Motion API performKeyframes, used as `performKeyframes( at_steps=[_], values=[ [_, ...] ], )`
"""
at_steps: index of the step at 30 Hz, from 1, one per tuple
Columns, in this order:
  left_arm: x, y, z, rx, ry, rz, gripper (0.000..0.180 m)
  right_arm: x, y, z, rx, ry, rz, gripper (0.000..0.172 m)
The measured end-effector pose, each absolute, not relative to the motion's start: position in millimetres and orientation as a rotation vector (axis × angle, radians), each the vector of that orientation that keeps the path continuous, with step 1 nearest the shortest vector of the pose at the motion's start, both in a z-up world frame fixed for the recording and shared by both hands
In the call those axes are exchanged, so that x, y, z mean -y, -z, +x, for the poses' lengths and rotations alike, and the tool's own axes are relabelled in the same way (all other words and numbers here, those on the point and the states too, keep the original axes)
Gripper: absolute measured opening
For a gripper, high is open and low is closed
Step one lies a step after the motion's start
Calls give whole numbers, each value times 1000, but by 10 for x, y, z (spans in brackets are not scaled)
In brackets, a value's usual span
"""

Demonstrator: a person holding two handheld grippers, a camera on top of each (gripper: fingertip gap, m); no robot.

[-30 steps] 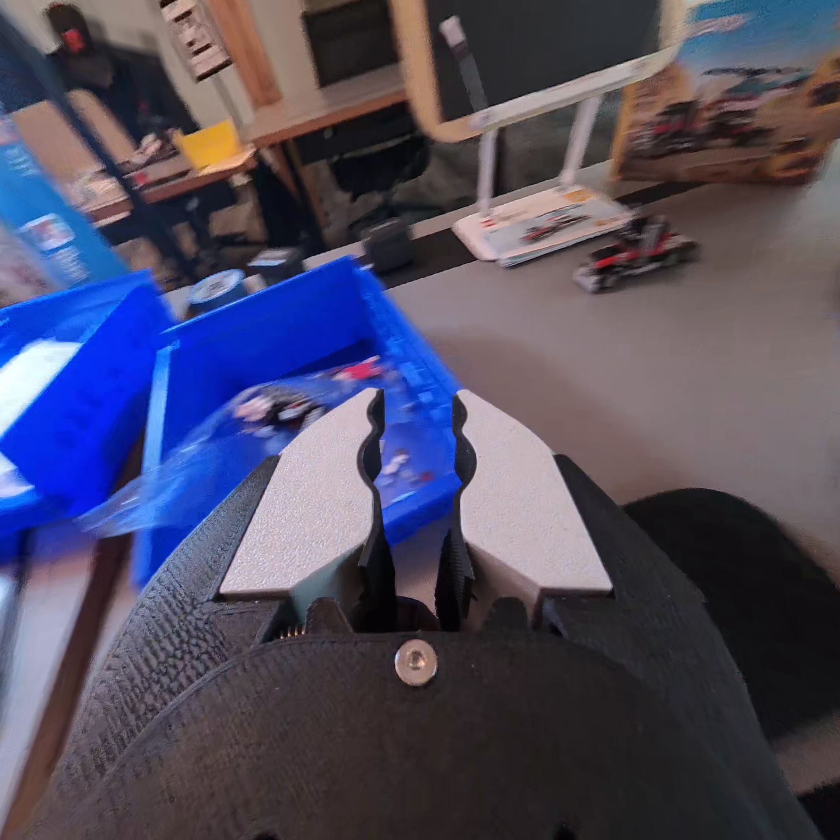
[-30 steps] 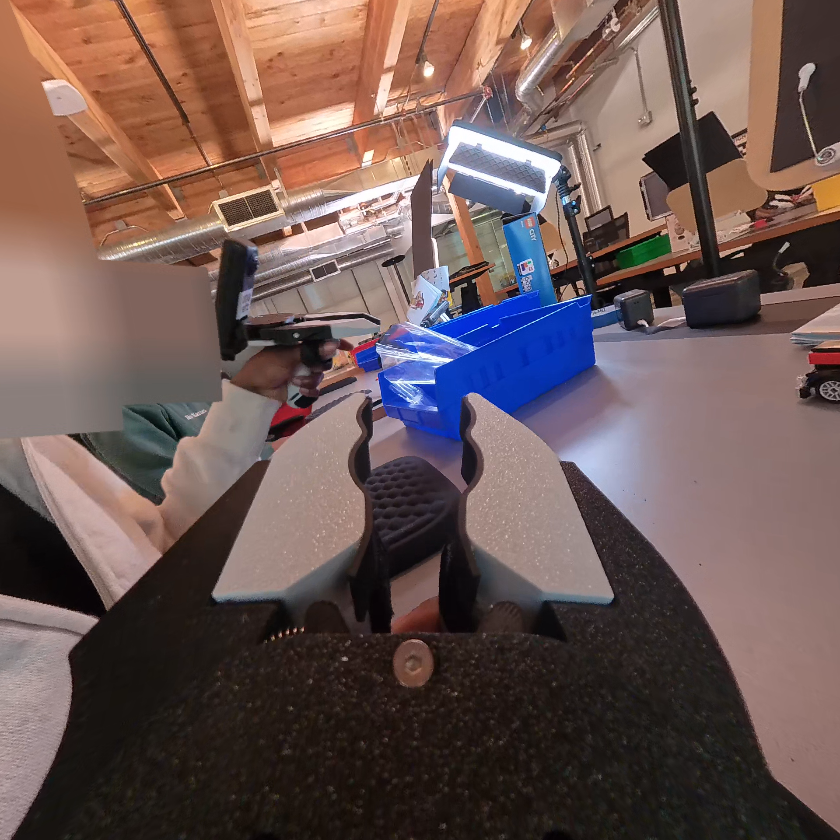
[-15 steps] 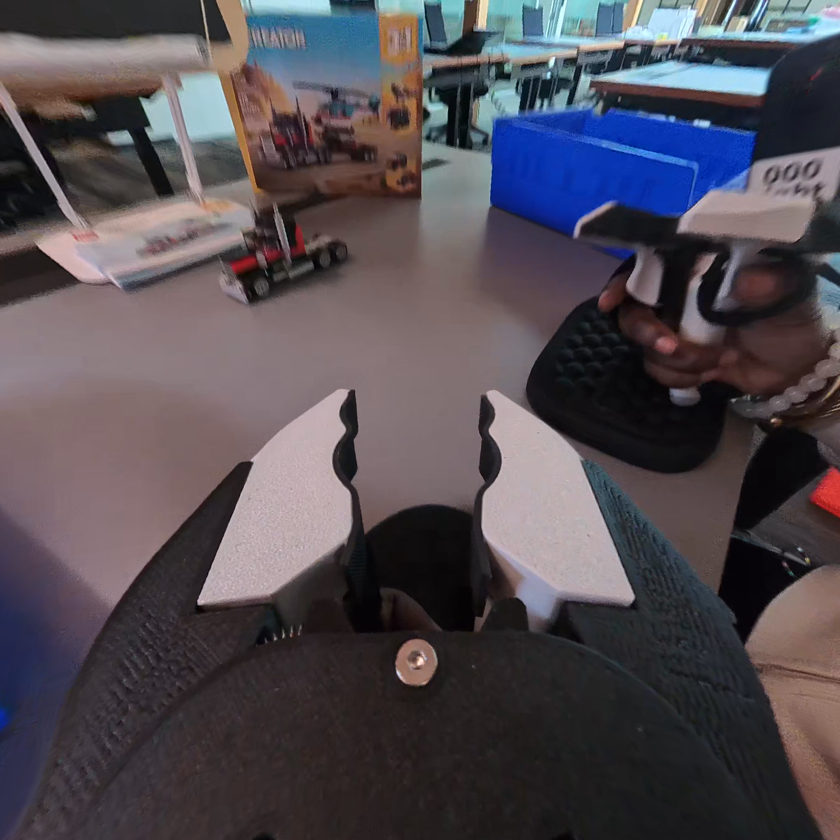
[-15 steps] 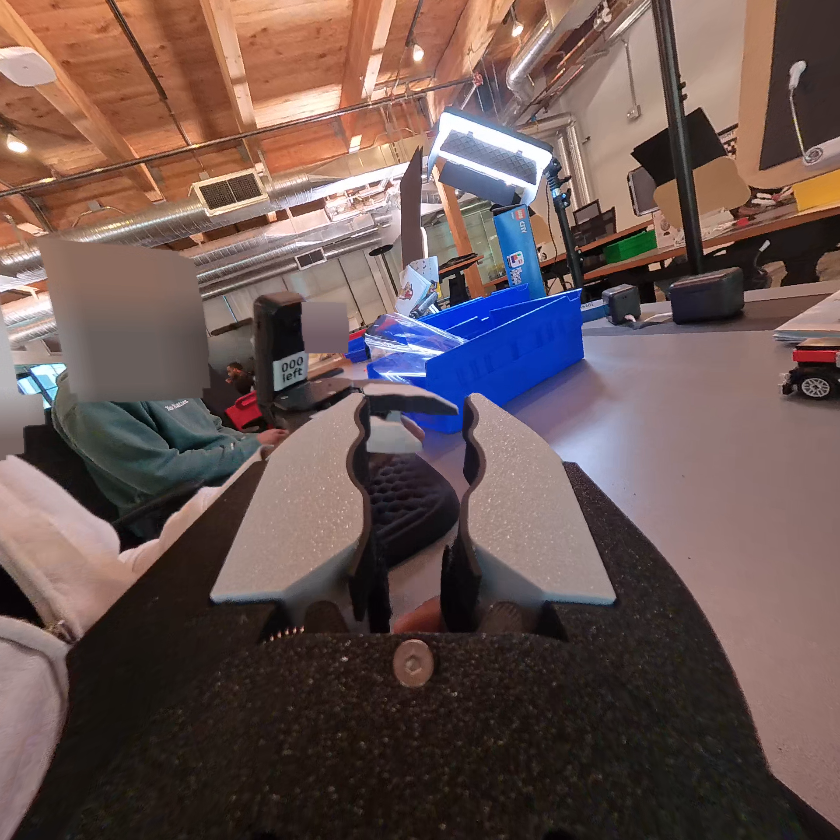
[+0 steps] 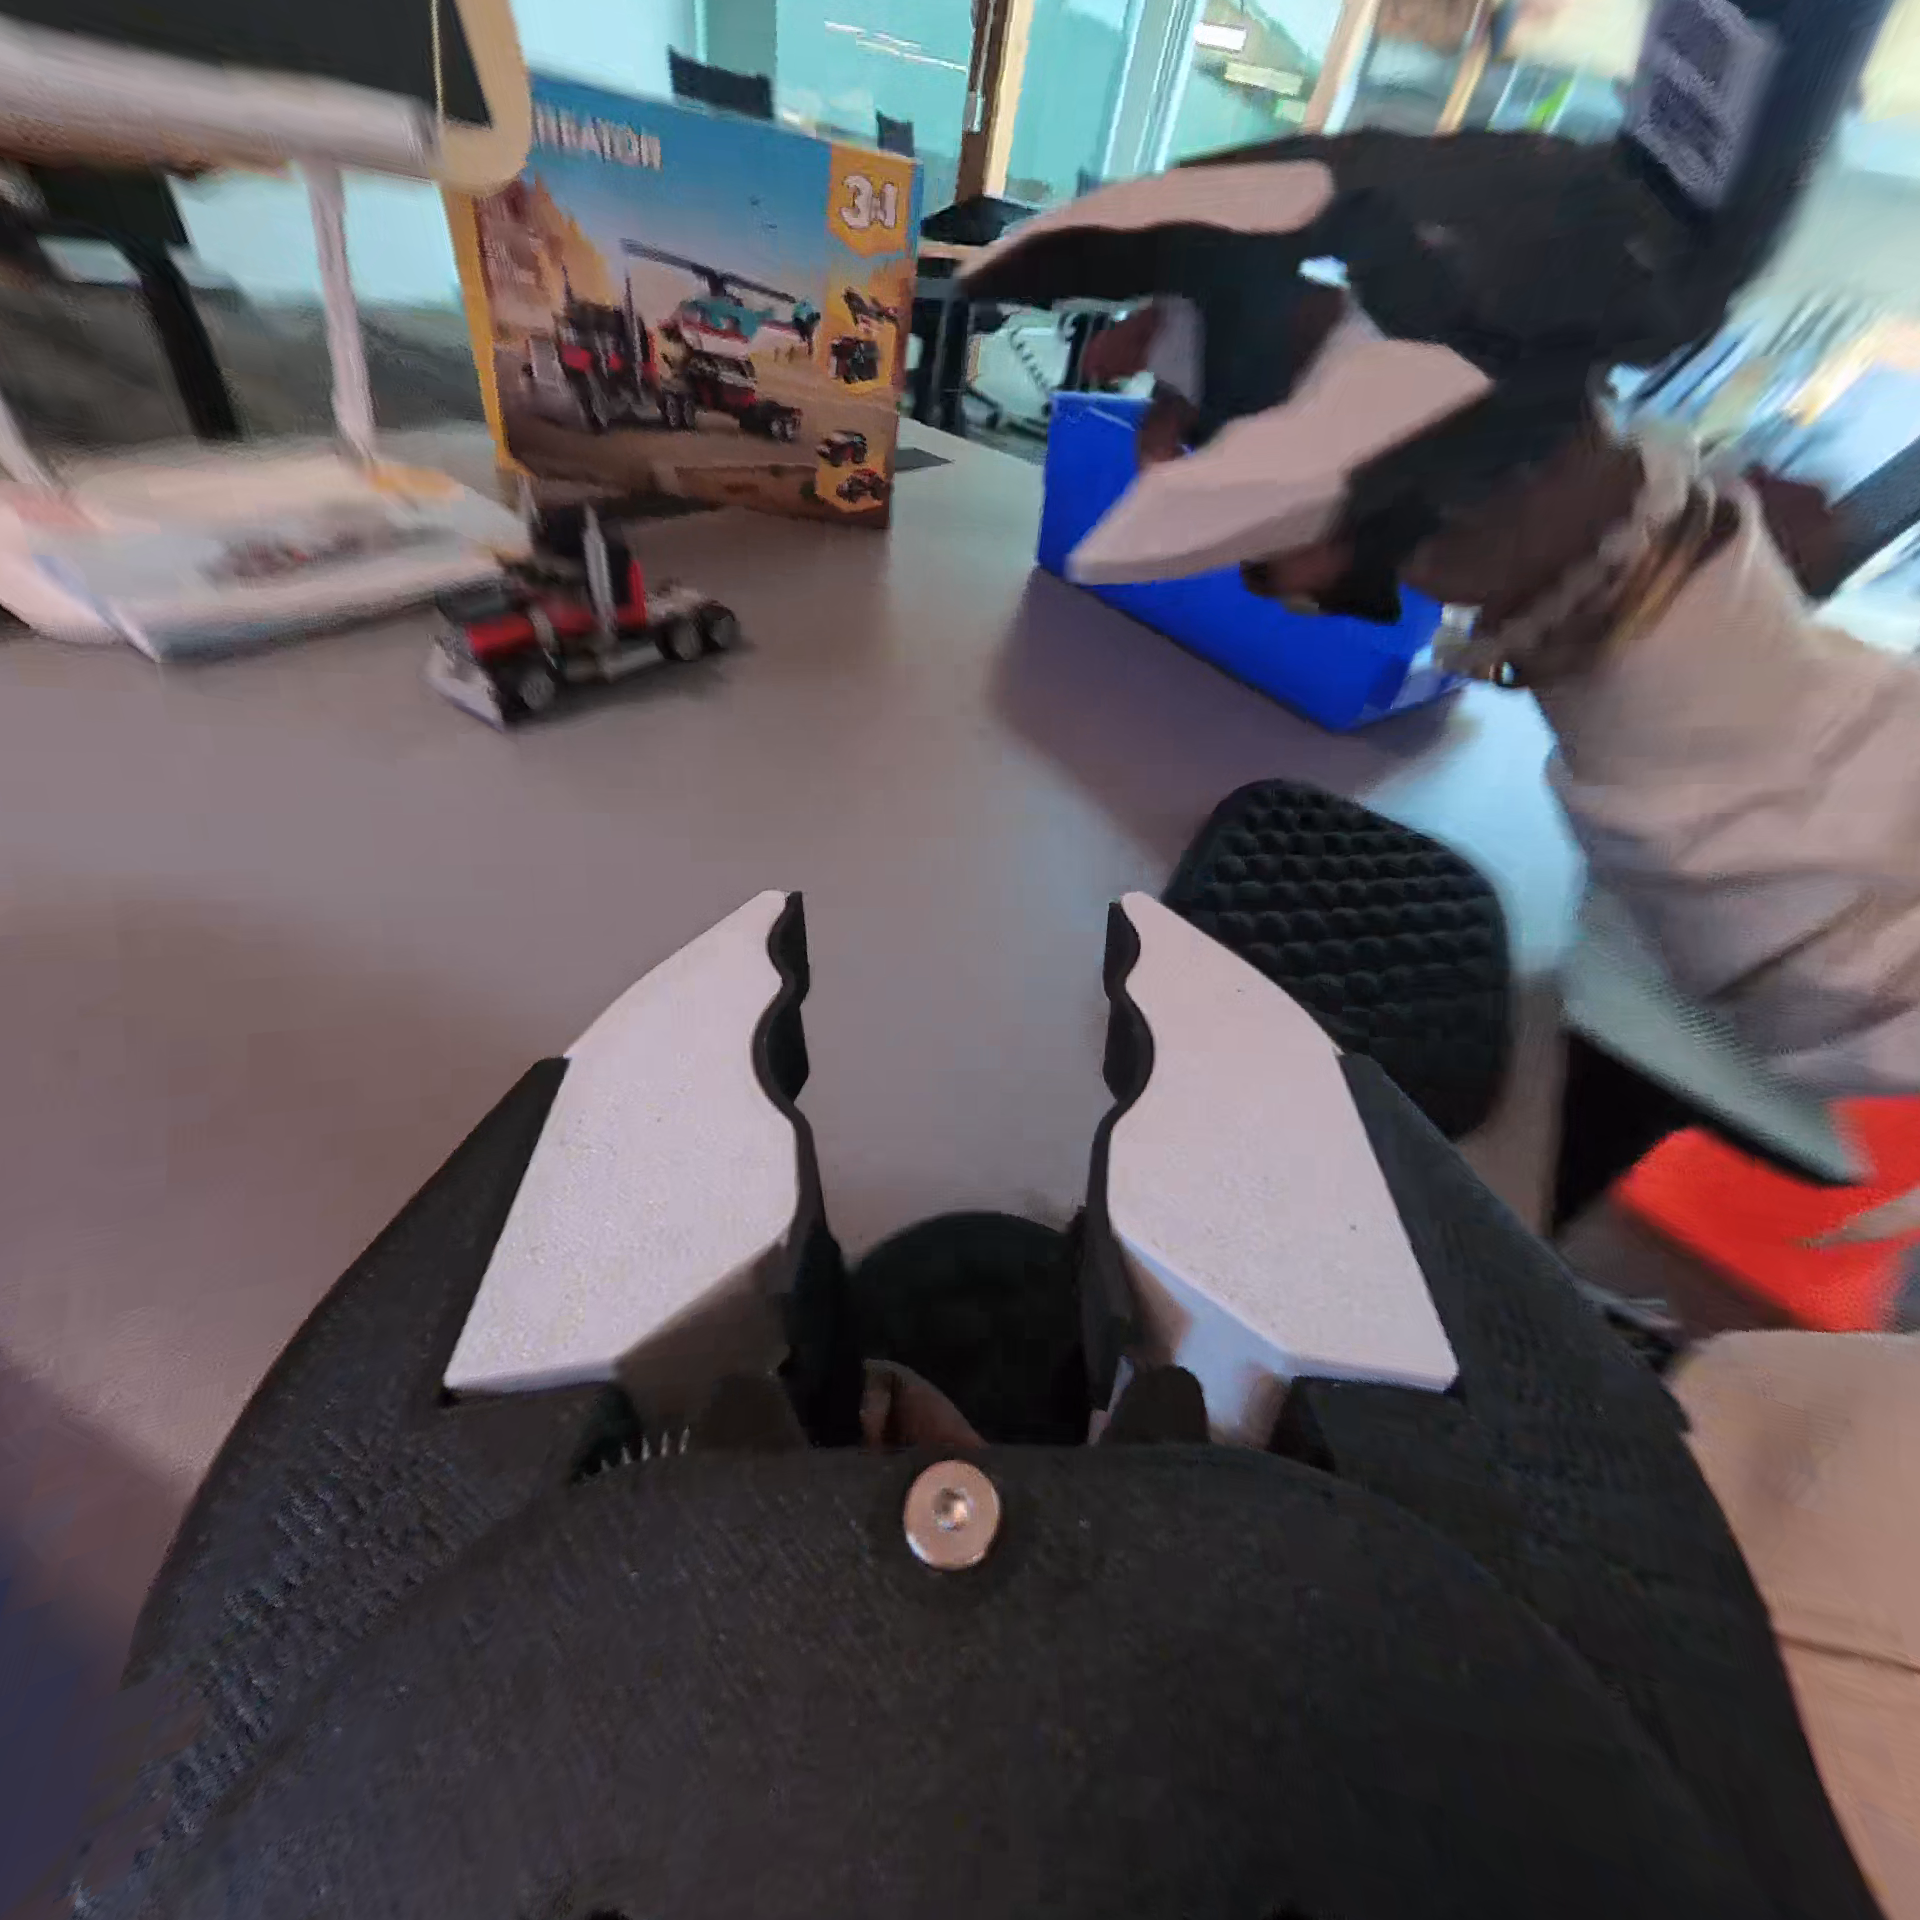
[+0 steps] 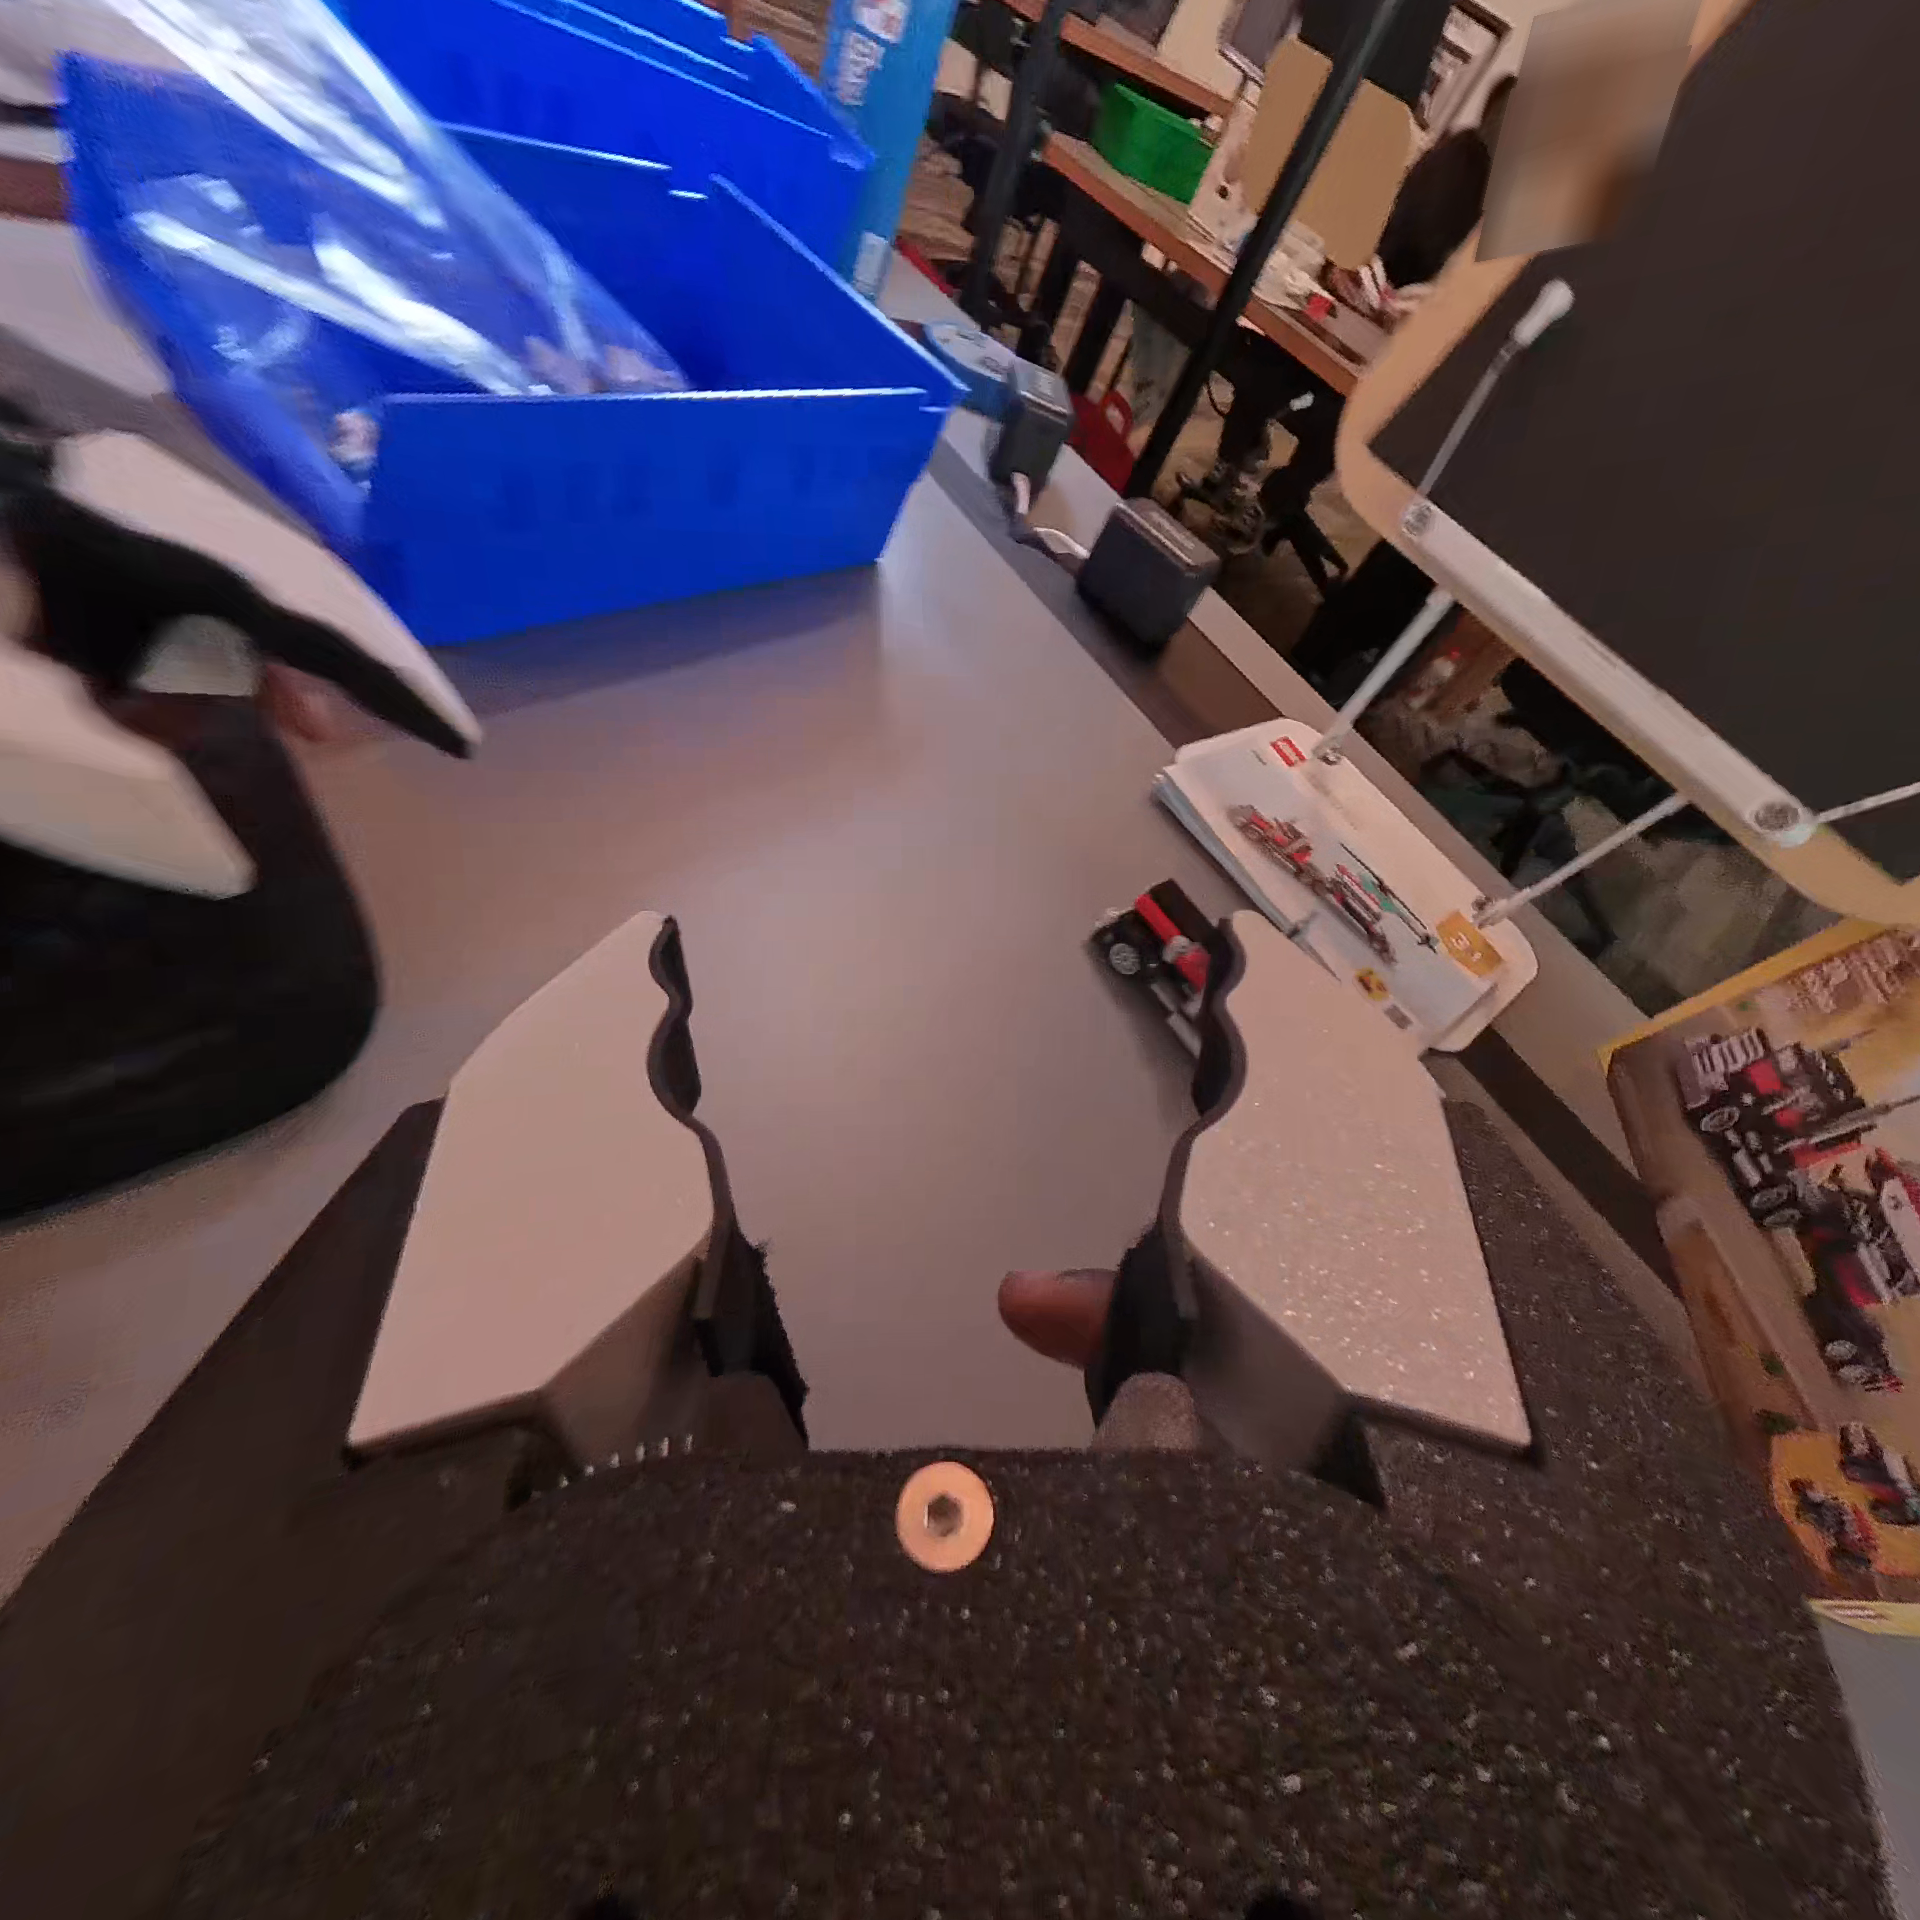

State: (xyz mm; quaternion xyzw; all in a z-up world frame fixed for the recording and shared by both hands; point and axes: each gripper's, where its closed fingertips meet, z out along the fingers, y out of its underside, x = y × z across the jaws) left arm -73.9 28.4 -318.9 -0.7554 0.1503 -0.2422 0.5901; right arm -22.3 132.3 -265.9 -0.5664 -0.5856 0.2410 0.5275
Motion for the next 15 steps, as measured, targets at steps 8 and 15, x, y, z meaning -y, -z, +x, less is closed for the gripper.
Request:
performKeyframes(
  at_steps=[8, 15],
  values=[
    [-1321, 2326, -510, -646, 265, -1619, 60, -2788, 2790, -316, 1047, -544, -1523, 107],
    [-2344, 2973, -650, -517, 340, -1729, 66, -3011, 3475, -333, 1139, -613, -1583, 101]
  ],
)
